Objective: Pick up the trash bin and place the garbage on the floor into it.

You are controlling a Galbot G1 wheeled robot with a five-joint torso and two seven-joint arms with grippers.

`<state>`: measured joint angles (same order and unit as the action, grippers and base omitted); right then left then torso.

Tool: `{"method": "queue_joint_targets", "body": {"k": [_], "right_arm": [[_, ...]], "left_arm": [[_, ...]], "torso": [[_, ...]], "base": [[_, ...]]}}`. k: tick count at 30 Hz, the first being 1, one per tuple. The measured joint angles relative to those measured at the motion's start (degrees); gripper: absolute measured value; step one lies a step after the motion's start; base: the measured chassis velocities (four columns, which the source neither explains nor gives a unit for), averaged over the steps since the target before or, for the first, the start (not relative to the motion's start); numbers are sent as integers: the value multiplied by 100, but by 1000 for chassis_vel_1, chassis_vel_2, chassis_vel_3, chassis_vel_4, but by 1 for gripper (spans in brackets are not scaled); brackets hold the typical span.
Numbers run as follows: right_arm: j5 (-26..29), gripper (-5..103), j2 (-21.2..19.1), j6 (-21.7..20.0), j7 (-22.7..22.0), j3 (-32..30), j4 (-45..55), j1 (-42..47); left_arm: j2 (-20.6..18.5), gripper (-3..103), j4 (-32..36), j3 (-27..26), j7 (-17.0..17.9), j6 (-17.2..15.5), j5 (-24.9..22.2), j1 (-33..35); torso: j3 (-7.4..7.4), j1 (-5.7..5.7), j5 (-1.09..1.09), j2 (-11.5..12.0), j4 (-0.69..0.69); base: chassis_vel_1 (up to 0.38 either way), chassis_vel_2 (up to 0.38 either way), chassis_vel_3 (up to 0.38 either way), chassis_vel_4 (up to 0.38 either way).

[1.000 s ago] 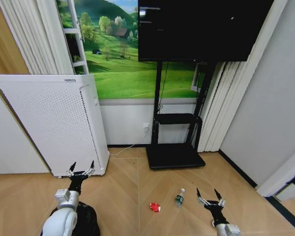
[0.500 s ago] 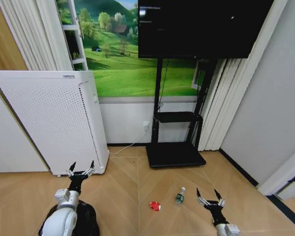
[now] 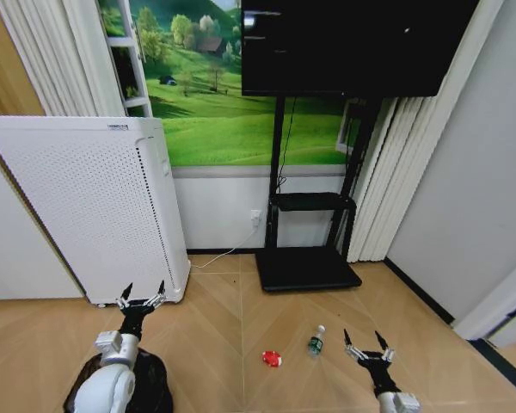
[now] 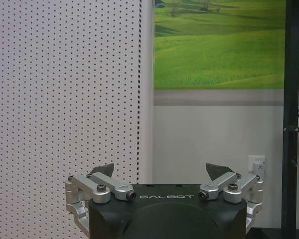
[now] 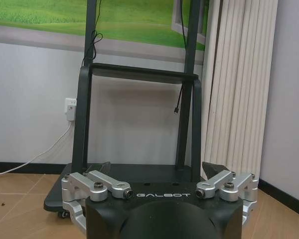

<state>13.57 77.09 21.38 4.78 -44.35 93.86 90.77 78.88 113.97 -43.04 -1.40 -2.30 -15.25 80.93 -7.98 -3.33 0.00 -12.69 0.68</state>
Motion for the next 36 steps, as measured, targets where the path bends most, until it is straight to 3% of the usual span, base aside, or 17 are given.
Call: {"method": "queue_joint_targets", "body": {"k": [15,26,29,36], "right_arm": [[1,100,-5,-5,5,19,-37,-51],[12,100,-1,-3,-8,21,-80,-61],[30,100,-15,-3,-23,12,-81,-60],[15,100,-59,11,-82,-4,-149,-81]], "left_arm": [[5,100,-44,9,4,1,0,-34],[3,100,-19,44,194,95,222,-32],[-56,100,184,8,307,18,387,58],[-238,100,956,-201,833,-587,530,293]], "torso": [[295,81,0,377,0],[393,98,-1,490,0],[393,98,-1,489,0],[386,94,0,478,0]], "base": [[0,0,0,0],[0,0,0,0],[0,0,0,0],[0,0,0,0]]}}
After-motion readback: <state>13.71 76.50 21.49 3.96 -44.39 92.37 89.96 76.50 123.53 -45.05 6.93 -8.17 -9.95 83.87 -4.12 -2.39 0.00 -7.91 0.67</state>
